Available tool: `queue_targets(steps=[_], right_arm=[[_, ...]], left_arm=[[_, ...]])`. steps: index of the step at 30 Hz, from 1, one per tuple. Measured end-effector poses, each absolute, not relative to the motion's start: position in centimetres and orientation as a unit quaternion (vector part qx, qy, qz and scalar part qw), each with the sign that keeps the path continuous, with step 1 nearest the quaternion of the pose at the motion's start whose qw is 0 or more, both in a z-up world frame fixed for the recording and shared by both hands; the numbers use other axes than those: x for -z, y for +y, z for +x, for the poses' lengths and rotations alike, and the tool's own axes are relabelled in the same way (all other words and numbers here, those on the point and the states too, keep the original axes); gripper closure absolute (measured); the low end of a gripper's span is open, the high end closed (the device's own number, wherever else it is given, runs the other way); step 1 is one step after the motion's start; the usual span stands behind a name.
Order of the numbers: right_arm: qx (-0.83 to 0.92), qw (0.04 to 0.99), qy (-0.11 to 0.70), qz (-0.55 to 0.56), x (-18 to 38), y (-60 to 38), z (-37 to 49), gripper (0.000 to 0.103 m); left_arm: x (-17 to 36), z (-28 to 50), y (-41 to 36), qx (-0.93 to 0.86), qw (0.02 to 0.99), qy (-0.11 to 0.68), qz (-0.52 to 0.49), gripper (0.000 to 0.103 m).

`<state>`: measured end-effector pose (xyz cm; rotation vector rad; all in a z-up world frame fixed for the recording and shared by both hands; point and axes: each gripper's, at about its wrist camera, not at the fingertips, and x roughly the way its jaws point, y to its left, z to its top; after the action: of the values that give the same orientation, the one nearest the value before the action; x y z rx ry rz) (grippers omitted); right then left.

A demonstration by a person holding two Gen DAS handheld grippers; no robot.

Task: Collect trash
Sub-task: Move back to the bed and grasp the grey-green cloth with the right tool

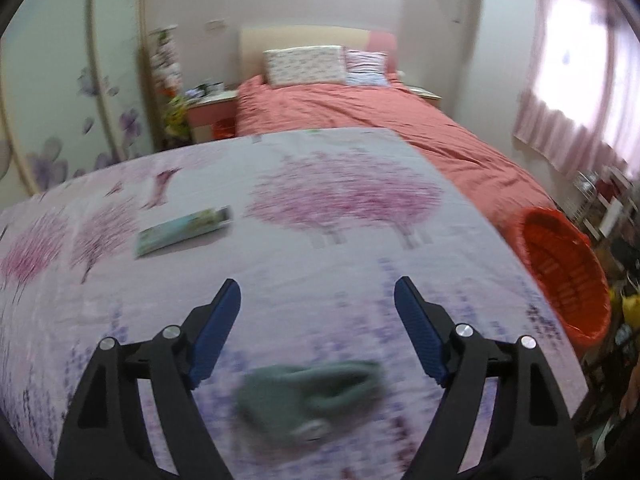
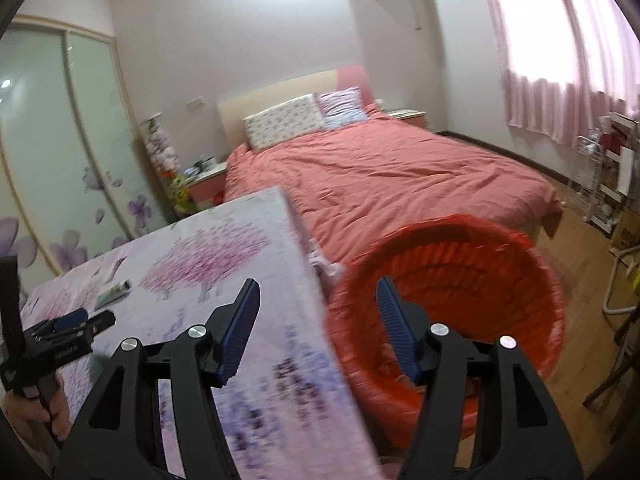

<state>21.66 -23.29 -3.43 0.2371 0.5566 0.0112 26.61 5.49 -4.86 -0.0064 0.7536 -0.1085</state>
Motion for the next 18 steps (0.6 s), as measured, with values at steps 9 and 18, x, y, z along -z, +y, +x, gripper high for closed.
queue_targets(steps=[9,18], right_arm=[[-0.125,0.935,0.320,0.084,4.5,-12.5,23.2,0.042],[-0.220,0.900,0.375,0.034,6.5,-1.9,24.8,0.042]], left_arm=[[4.6,25.5,14.1,-0.028,0.932,0.359,-0.035,0.025],[4.8,24.1,20.7,-0.077,0.928,0.359,-0.068,0.025]])
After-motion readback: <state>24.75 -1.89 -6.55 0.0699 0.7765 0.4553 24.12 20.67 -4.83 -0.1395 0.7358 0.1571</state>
